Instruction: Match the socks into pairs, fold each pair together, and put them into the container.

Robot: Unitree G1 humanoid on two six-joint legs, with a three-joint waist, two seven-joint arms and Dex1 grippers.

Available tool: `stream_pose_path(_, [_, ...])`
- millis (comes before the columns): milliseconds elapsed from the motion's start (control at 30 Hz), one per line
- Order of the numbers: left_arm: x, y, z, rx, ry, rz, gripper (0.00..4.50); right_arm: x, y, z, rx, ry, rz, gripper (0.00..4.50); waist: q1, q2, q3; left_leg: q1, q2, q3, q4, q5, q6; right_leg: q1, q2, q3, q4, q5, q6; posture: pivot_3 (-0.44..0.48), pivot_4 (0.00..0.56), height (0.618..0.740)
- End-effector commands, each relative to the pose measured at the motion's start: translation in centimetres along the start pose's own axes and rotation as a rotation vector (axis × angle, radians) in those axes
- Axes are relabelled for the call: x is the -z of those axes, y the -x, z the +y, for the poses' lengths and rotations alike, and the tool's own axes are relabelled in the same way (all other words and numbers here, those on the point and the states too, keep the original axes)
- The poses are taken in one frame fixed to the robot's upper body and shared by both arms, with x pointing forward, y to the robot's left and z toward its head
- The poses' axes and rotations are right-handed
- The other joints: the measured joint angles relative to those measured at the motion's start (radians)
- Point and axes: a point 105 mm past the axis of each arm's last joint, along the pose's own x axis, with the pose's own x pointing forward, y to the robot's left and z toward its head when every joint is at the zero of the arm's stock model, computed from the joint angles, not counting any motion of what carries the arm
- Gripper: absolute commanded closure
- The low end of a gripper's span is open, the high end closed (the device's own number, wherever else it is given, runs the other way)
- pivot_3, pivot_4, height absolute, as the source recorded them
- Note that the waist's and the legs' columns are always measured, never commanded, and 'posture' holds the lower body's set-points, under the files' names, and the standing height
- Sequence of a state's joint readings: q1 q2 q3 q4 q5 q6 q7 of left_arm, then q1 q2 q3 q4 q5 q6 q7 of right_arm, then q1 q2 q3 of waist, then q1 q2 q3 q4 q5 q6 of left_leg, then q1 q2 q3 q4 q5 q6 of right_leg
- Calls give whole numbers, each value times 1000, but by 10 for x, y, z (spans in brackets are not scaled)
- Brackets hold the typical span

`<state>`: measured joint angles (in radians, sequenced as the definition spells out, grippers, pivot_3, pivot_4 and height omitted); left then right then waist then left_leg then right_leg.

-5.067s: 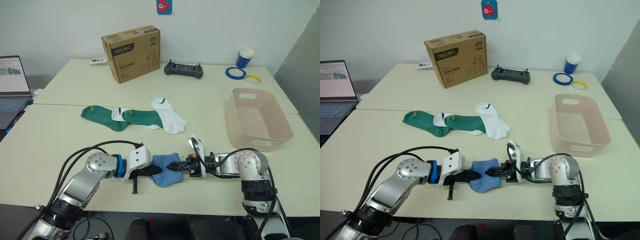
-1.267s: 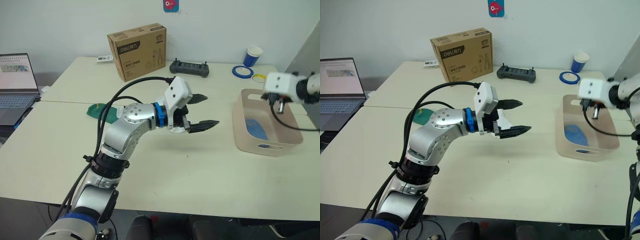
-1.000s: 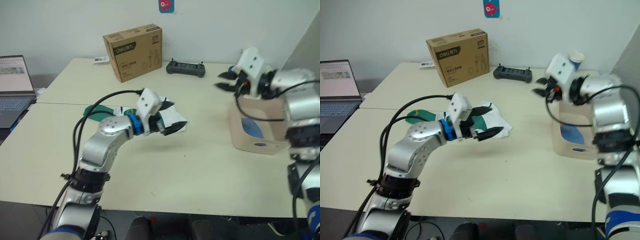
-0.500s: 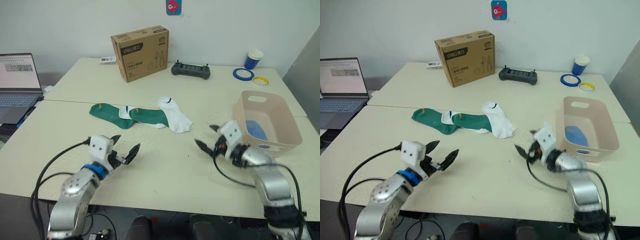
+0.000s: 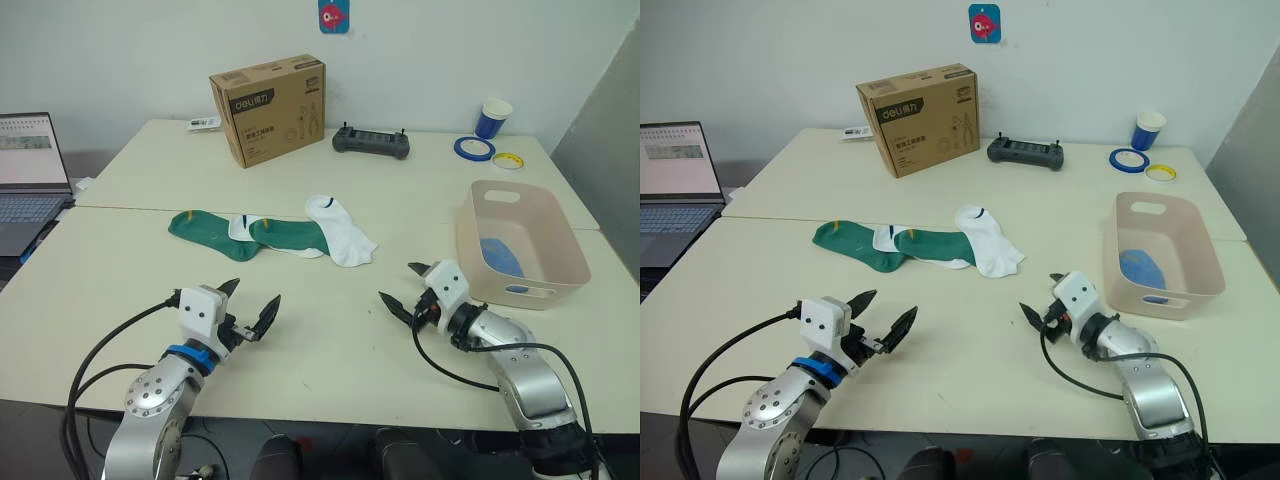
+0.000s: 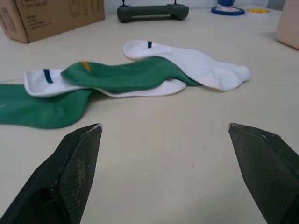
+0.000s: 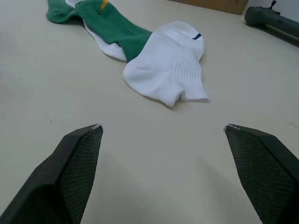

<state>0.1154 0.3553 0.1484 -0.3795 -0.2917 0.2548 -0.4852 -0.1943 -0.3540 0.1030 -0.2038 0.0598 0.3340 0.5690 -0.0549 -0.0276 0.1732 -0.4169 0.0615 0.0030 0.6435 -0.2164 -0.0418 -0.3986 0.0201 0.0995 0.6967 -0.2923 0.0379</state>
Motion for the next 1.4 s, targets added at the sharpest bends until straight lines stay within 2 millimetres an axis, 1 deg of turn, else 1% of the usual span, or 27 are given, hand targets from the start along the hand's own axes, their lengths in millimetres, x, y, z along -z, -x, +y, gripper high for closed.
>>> stream_pose_path(33, [-13,-6,-3,35,-17,-48,0,-11,-9,-4,2,26,-39,31,0,0,0,0,0,0,0,0,0,0,0,0,0,0,0,0,150,740])
stream_pose_path(100, [-17,-8,-3,46,-13,-63,0,-9,-17,-5,-1,7,-25,31,-2,0,0,0,0,0,0,0,0,0,0,0,0,0,0,0,150,740])
stream_pose_path(167, [-20,-8,-9,84,-7,-74,0,-13,-32,-8,14,-67,-30,31,-8,0,0,0,1,0,0,0,0,0,1,0,0,0,0,0,150,740])
stream_pose_path(233, [-23,-7,-16,127,2,-77,0,-15,-48,-4,-16,-48,-15,31,-10,0,0,0,1,0,0,0,0,0,2,0,0,0,0,0,150,740])
stream_pose_path(333, [-33,-8,-25,169,24,-92,0,-21,-70,0,-60,-34,-15,31,-10,0,0,1,2,-1,0,0,0,0,2,0,0,0,0,0,150,740])
stream_pose_path(433, [-37,-9,-26,176,27,-94,0,-21,-81,5,-102,-17,0,31,-5,0,0,0,2,-1,0,0,0,0,2,0,0,1,0,0,150,740])
stream_pose_path(567, [-39,-8,-28,165,30,-97,0,-12,-94,6,-103,-8,68,31,-3,0,0,0,1,-1,0,0,0,0,2,0,0,1,-1,0,150,740])
stream_pose_path(600, [-39,-8,-29,163,32,-96,0,-11,-96,5,-102,-10,75,406,-3,0,0,0,1,-1,0,0,0,0,2,0,0,1,-1,0,150,740])
stream_pose_path(667, [-39,-8,-31,159,48,-100,0,-9,-97,5,-109,-5,81,963,-3,0,0,0,1,-1,0,0,0,0,2,0,0,1,-1,0,150,740])
stream_pose_path(733, [-42,-8,-32,154,70,-110,0,-9,-97,4,-112,-1,84,1667,-3,0,0,0,1,-1,0,0,0,0,2,0,0,1,-1,0,150,740])
stream_pose_path(833, [-45,-10,-32,153,80,-116,0,-8,-97,0,-99,-22,80,2770,-3,0,0,0,1,-1,0,0,0,0,2,0,0,1,0,0,150,740])
stream_pose_path(900, [-46,-11,-30,147,88,-117,0,-6,-97,-2,-88,-77,82,3517,-3,0,0,0,1,-1,0,0,0,0,2,0,0,1,0,0,150,740])
stream_pose_path(967, [-46,-12,-32,152,88,-115,0,-4,-94,-5,-89,-42,87,4259,-4,0,0,0,2,-1,0,0,0,0,2,0,0,1,0,0,150,740])
stream_pose_path(1000, [-46,-12,-32,155,87,-114,0,-4,-94,-5,-91,-26,87,4450,-4,0,0,0,1,-1,0,0,0,0,2,0,0,1,0,0,150,740])
stream_pose_path(1133, [-44,-10,-32,184,81,-98,0,-17,-82,3,-201,12,36,4450,-3,0,0,0,1,-1,0,0,0,0,2,0,0,0,0,0,150,740])
stream_pose_path(1167, [-42,-9,-32,196,73,-87,0,-21,-74,14,-294,46,11,4450,-2,0,0,0,1,-1,0,0,0,0,2,0,-1,0,0,0,150,740])
stream_pose_path(1267, [-35,-3,-30,240,77,-38,0,-20,-42,34,-493,129,22,4450,-2,0,1,0,1,-1,-2,0,0,0,2,0,-2,0,0,0,150,740])
stream_pose_path(1400, [-23,6,-33,322,89,43,0,-17,-8,45,-619,178,42,4450,-2,-1,1,0,2,-1,-3,0,0,0,2,0,-2,-1,0,0,150,740])
